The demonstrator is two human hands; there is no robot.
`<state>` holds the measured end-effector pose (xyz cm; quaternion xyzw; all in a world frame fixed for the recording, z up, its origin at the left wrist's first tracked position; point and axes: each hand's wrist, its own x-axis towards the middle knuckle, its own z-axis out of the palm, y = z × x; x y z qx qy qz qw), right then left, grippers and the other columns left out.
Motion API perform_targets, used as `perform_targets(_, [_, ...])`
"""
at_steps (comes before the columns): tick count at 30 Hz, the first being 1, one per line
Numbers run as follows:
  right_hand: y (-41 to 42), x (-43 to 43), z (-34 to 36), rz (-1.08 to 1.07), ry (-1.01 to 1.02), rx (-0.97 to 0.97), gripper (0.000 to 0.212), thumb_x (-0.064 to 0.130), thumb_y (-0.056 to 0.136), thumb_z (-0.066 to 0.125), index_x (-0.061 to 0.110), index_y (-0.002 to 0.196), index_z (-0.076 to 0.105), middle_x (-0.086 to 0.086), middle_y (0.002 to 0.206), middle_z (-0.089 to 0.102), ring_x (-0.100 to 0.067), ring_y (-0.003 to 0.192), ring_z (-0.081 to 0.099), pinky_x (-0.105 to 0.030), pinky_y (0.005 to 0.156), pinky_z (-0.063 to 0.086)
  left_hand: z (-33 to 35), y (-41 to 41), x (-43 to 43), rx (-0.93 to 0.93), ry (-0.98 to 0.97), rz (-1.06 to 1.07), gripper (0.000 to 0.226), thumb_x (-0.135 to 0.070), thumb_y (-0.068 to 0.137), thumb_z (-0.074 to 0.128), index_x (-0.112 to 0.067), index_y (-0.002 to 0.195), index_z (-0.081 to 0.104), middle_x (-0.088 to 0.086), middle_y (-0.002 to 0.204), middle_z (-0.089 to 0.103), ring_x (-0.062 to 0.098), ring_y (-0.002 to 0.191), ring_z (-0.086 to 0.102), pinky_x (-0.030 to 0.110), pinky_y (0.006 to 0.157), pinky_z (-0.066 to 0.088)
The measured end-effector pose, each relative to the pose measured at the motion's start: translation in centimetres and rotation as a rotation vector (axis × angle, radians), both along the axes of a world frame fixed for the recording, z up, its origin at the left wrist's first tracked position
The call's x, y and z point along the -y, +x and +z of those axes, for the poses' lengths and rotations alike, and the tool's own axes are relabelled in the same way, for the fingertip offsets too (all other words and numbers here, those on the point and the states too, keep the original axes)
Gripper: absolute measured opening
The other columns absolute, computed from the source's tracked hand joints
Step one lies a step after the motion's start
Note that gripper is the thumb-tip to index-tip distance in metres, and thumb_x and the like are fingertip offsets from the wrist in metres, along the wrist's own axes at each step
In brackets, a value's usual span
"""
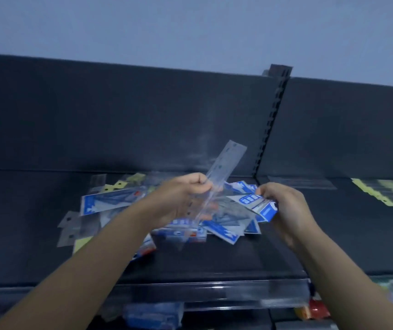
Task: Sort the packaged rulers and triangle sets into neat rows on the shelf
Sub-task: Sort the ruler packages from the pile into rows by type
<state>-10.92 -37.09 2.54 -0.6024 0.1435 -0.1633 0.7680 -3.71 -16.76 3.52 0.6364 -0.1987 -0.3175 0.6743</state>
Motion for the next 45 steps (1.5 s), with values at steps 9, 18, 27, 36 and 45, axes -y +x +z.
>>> perform_targets(9, [-5.4,16.4,-1.5,0.252,0.042,-0.068,0.019,0.004,0.074,0.065,0.01,0.092,0.063,-0.013,0.077,0.062,-0.021,0.06,0.058,-0.025,0.051,0.046,-1.1,-3.0,18.8,0.166,-0.077,0.164,0.028,-0.009,0.097,0.048,-0.01,0.069,0.051,0.006,0.068,0.067,0.016,0.061,0.059,0.019,0.051,0.043])
perform_targets(18, [-2.7,25.4,-2.7,0.357,0.095,-0.24,0.024,-0.001,0.086,0.057,0.003,0.108,0.064,-0.017,0.097,0.072,-0.023,0.077,0.071,-0.031,0.063,0.06,-2.1,-1.2,27.4,0.206,0.151,-0.125,0.02,-0.018,0.091,0.06,-0.02,0.071,0.058,0.007,0.078,0.057,0.025,0.076,0.052,0.035,0.069,0.04])
perform_targets(27, [-1.0,33.1,-5.2,-0.161,0.036,-0.325,0.036,-0.007,0.075,0.057,0.018,0.101,0.059,-0.007,0.085,0.065,-0.023,0.071,0.059,-0.03,0.055,0.046,-4.5,7.9,31.4,0.824,0.632,-0.122,0.017,-0.018,0.085,0.067,-0.028,0.072,0.061,-0.017,0.068,0.057,-0.008,0.06,0.05,0.009,0.06,0.039])
perform_targets(36, [0.3,35.6,-5.6,-0.247,0.068,-0.34,0.014,-0.005,0.077,0.058,0.009,0.077,0.054,-0.012,0.076,0.058,-0.026,0.066,0.057,-0.029,0.05,0.048,-6.5,11.4,34.4,1.024,0.739,-0.098,0.02,-0.034,0.081,0.071,-0.025,0.099,0.067,-0.015,0.089,0.057,0.007,0.083,0.055,0.032,0.082,0.049])
perform_targets(45, [0.9,37.1,-5.5,-0.19,0.259,-0.25,0.013,0.0,0.078,0.067,0.003,0.088,0.061,-0.014,0.084,0.069,-0.025,0.071,0.066,-0.036,0.067,0.054,-5.0,8.6,39.4,0.767,0.427,-0.126,0.021,-0.046,0.086,0.066,-0.026,0.086,0.072,-0.013,0.078,0.07,-0.005,0.071,0.062,0.019,0.07,0.049])
